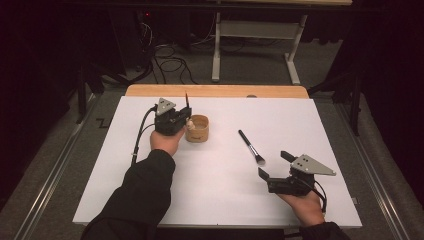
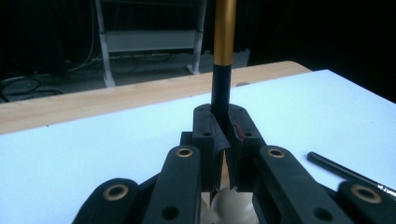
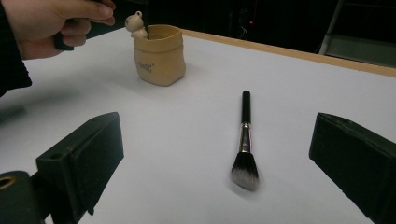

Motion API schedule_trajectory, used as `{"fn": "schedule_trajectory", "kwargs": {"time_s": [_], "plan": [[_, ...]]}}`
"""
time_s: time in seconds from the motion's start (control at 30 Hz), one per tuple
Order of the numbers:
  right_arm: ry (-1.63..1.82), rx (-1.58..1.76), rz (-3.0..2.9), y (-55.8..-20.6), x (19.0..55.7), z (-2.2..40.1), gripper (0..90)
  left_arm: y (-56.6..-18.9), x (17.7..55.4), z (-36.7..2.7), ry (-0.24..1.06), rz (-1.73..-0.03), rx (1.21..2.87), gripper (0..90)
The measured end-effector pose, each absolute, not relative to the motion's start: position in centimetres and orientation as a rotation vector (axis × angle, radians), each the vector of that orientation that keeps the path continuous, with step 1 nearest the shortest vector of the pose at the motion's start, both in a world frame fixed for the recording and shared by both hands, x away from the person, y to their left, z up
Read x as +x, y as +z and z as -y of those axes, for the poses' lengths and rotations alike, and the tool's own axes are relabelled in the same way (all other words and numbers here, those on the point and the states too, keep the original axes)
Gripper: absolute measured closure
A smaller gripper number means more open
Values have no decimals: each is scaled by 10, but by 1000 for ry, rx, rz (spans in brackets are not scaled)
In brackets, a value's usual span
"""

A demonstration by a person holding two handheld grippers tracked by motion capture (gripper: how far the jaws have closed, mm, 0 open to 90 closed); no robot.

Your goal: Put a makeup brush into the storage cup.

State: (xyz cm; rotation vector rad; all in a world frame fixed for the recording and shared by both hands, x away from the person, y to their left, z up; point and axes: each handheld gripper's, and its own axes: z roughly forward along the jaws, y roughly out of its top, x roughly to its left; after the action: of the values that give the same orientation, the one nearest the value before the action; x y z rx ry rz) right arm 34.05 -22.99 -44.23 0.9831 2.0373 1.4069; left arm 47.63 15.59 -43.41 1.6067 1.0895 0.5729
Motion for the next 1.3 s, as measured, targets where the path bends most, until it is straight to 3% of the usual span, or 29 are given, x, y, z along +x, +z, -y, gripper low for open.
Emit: {"fn": "schedule_trajectory", "kwargs": {"time_s": [0.37, 0.53, 0.63, 1.3], "plan": [[1406, 984, -2040, -443, 341, 230, 40, -438, 477, -155, 562, -1111, 1611, 825], [1405, 983, -2041, -443, 341, 229, 40, -437, 476, -156, 572, -1116, 1604, 597], [1404, 985, -2043, -443, 341, 229, 40, -435, 474, -156, 589, -1112, 1609, 521], [1403, 982, -2044, -443, 341, 229, 41, -421, 452, -163, 565, -1079, 1636, 417]]}}
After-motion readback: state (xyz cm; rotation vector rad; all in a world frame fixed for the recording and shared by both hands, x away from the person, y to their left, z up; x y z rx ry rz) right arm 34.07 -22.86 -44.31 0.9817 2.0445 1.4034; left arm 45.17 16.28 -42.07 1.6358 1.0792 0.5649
